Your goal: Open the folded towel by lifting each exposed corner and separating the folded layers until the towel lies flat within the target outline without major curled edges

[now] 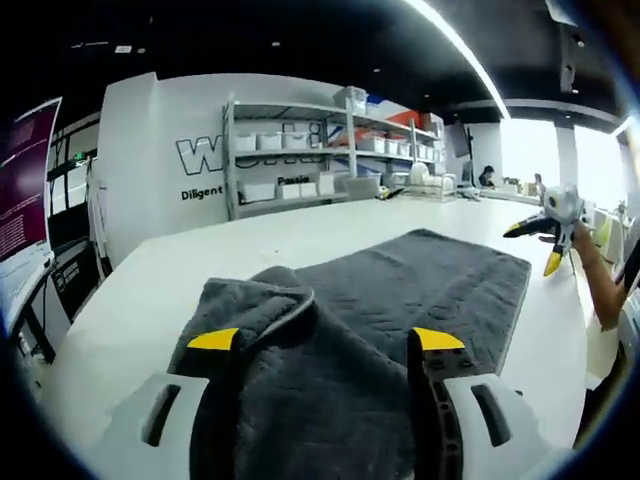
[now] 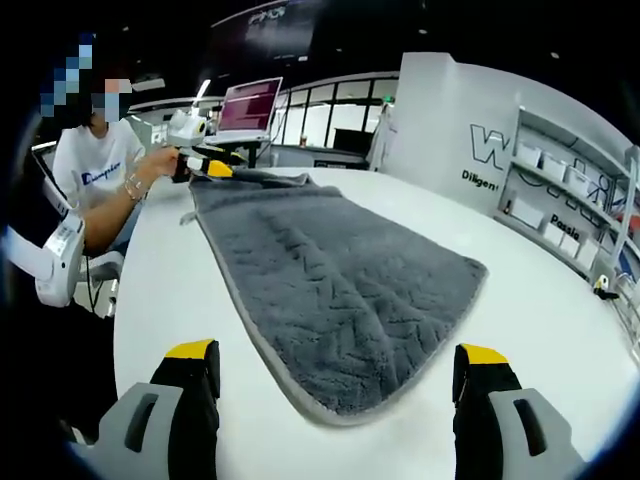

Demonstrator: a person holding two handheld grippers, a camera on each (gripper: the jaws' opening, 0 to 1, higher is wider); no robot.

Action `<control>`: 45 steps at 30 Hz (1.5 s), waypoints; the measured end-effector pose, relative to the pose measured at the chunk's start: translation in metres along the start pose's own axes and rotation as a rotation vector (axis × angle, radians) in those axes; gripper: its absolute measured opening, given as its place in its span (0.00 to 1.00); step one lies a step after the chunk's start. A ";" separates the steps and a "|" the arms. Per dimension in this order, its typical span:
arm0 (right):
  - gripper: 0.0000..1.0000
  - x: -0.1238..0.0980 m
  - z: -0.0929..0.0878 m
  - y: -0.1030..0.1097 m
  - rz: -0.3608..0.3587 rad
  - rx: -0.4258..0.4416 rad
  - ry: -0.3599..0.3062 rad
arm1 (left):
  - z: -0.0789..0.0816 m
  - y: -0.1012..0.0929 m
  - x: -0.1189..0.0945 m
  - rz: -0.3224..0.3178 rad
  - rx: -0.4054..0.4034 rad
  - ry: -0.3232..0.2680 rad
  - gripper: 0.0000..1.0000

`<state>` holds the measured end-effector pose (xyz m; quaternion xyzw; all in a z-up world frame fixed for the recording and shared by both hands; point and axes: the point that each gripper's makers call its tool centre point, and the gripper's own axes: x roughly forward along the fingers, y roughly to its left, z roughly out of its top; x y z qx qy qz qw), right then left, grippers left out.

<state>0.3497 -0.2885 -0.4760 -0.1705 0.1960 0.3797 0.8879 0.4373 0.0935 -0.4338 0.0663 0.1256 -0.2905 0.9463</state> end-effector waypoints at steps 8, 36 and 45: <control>0.99 -0.001 0.002 -0.001 -0.001 0.004 -0.011 | 0.015 -0.002 0.028 -0.051 0.025 0.011 0.58; 0.99 0.000 -0.003 -0.005 -0.004 0.020 -0.007 | -0.012 0.028 0.086 0.001 0.312 0.193 0.04; 0.99 -0.001 -0.001 -0.005 -0.008 0.021 -0.015 | 0.015 0.066 0.061 0.176 0.503 0.244 0.03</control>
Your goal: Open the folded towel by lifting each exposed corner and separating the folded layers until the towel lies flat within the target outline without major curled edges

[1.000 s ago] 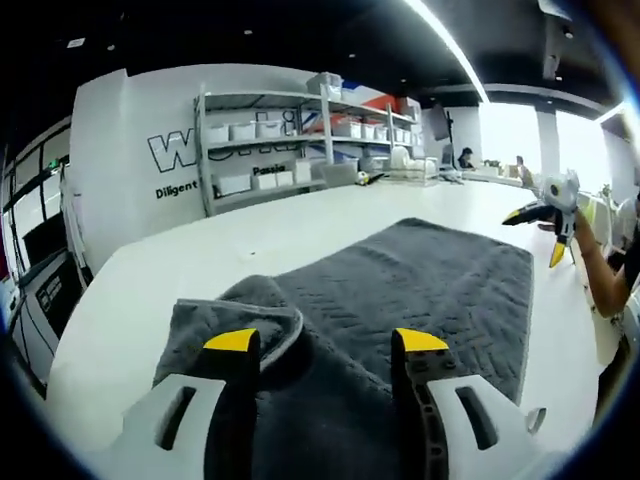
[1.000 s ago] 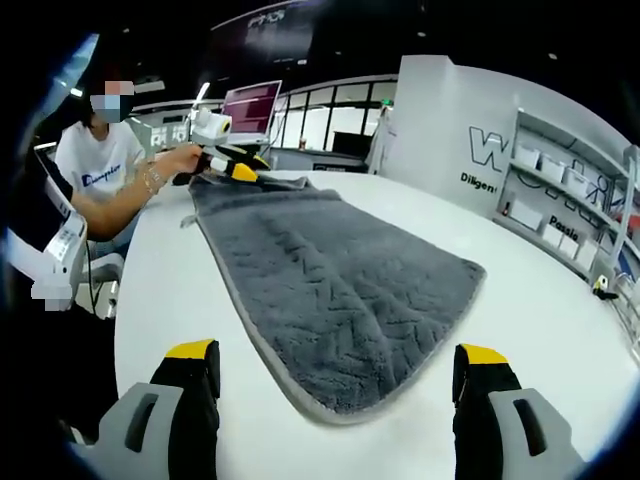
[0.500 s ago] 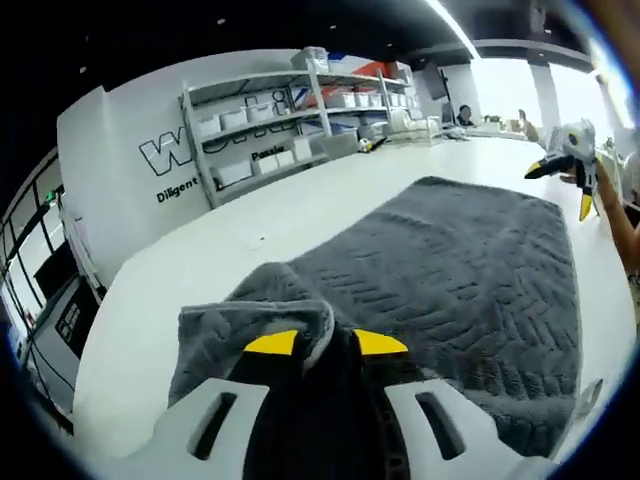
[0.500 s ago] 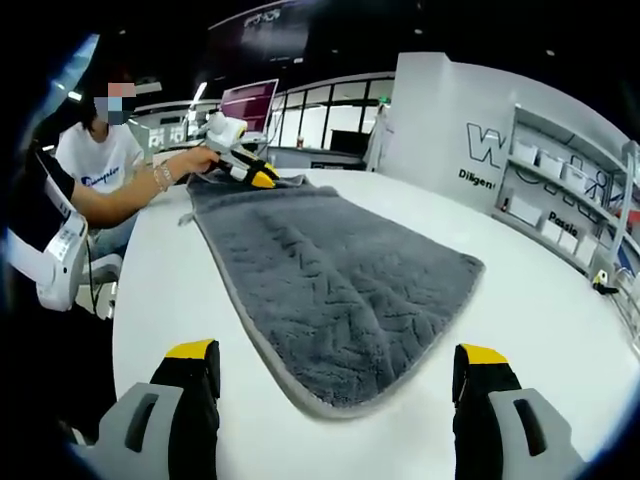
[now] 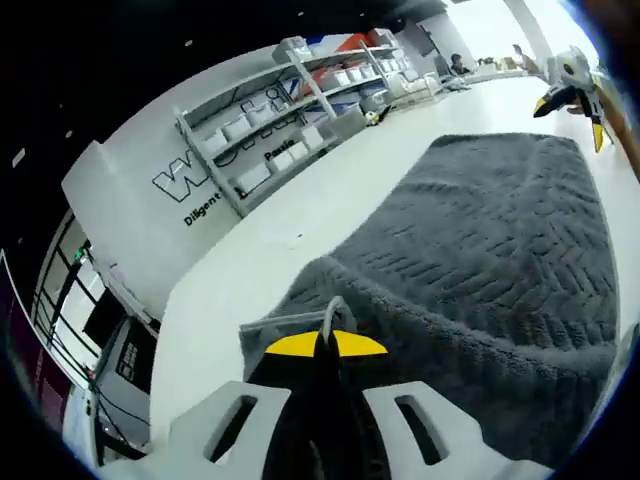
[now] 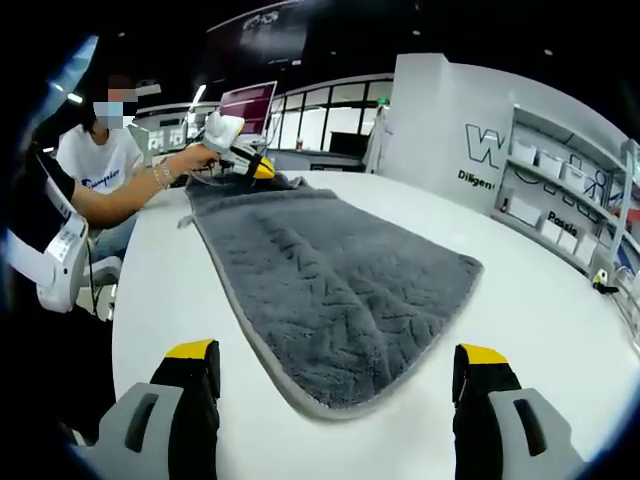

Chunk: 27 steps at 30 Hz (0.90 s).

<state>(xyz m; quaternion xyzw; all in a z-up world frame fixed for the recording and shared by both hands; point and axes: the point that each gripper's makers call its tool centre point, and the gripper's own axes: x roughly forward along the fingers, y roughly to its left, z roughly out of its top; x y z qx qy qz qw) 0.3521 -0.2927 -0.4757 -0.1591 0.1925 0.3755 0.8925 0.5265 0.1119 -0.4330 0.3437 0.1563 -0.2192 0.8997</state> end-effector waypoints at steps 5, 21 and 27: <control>0.99 -0.001 0.000 -0.001 0.001 0.002 -0.006 | -0.017 0.046 -0.011 0.139 0.078 0.101 0.03; 0.99 0.003 -0.001 -0.001 0.000 0.009 -0.001 | -0.079 0.150 -0.016 0.342 0.162 0.330 0.03; 0.99 0.005 -0.004 -0.001 0.005 0.008 0.015 | -0.099 0.172 -0.009 0.356 0.205 0.422 0.03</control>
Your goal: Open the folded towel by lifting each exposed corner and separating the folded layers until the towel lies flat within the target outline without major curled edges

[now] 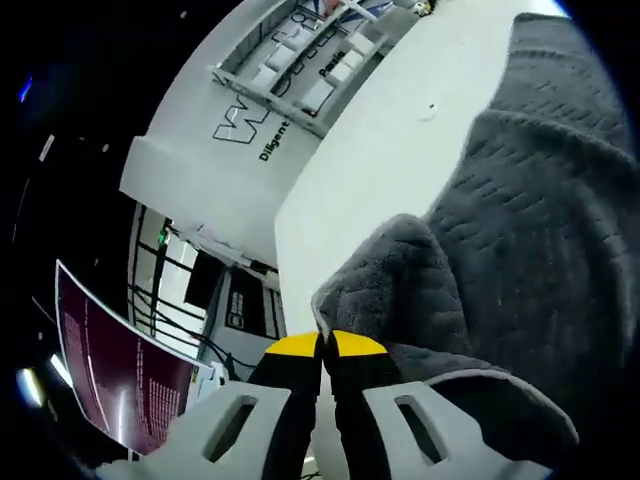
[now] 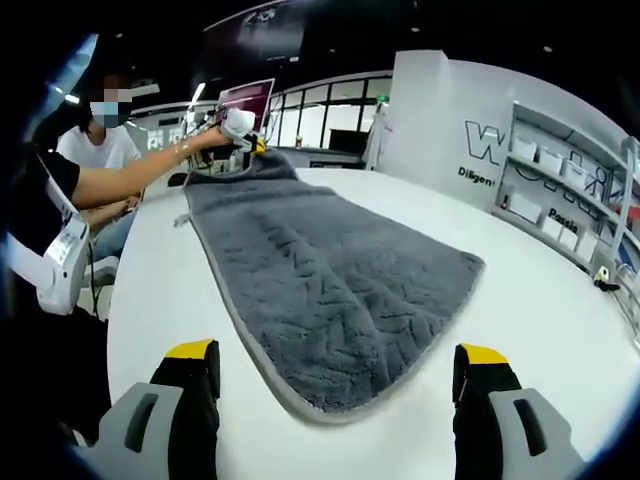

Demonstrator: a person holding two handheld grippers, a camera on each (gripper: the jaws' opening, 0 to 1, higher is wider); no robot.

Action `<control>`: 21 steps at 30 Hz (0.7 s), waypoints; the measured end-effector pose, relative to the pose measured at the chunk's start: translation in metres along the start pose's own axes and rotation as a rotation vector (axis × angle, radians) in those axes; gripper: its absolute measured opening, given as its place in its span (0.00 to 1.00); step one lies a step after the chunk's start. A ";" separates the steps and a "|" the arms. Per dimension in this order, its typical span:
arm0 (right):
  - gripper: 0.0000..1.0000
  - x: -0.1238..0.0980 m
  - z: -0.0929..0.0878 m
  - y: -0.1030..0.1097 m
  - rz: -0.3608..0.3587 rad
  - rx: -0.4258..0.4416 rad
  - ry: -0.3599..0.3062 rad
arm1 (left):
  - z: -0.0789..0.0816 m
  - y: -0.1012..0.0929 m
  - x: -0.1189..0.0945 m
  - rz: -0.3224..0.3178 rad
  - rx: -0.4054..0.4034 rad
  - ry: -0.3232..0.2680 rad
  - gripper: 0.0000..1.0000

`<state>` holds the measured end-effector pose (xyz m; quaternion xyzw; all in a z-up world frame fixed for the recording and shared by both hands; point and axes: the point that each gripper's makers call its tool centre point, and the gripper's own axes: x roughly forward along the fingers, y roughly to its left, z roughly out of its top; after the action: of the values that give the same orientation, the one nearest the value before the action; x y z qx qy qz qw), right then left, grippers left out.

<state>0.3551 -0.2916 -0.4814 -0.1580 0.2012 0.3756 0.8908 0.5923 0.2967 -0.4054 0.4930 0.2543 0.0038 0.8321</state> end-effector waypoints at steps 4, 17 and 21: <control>0.99 0.000 0.000 -0.001 -0.003 0.003 0.000 | -0.019 -0.003 0.014 -0.004 0.079 0.092 0.03; 0.99 0.004 -0.001 -0.001 -0.005 0.003 0.011 | -0.047 -0.015 0.042 -0.019 0.172 0.214 0.03; 0.99 0.004 -0.002 -0.002 -0.004 0.009 0.012 | -0.046 -0.023 0.042 -0.033 0.147 0.210 0.03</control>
<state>0.3582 -0.2917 -0.4850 -0.1565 0.2078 0.3722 0.8910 0.6033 0.3338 -0.4593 0.5452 0.3476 0.0230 0.7625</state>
